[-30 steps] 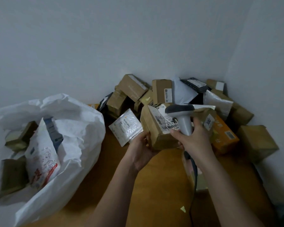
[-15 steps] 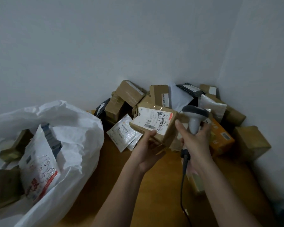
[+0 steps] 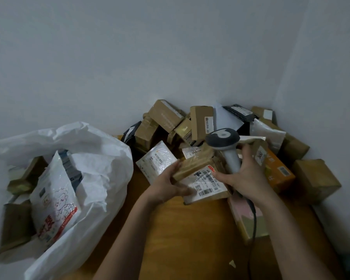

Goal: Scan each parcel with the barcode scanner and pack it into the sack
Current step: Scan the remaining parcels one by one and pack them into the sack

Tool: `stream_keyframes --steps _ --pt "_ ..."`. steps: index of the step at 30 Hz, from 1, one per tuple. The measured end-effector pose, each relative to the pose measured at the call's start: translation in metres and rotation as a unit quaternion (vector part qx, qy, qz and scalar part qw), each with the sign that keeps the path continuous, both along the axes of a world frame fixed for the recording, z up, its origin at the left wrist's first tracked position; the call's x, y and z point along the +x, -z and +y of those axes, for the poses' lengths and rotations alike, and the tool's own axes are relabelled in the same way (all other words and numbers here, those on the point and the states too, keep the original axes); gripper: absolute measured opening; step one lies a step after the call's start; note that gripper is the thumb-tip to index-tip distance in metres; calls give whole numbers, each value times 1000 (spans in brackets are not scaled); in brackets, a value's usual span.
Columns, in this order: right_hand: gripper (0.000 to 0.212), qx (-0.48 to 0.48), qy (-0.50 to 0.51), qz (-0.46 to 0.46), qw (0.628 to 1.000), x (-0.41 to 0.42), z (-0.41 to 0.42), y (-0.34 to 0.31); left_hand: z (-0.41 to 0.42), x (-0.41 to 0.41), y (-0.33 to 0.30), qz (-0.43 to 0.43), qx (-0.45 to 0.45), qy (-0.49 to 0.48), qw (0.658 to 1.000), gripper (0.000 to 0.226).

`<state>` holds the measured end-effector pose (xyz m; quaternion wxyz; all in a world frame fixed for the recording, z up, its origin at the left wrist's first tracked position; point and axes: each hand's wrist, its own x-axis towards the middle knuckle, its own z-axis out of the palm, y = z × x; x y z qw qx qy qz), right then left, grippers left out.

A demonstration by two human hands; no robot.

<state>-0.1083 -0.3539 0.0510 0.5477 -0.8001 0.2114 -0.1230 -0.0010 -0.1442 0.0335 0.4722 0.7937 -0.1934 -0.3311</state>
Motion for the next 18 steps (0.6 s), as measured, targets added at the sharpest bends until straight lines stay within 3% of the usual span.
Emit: stream_keyframes --steps 3,5,8,13,18 --pt "84 -27 -42 16 999 -3 -2 -4 7 7 0 -1 43 36 998 81" --pt "85 -28 -60 28 997 -4 -2 -5 10 8 1 12 30 39 999 79" --pt "69 1 -41 27 999 -4 1 -7 15 9 6 21 34 26 999 77" --pt "21 57 34 4 998 -7 5 -23 11 0 24 77 66 -221 970 61" --pt "29 138 7 15 990 -15 8 -49 0 -12 34 110 60 -346 930 62"
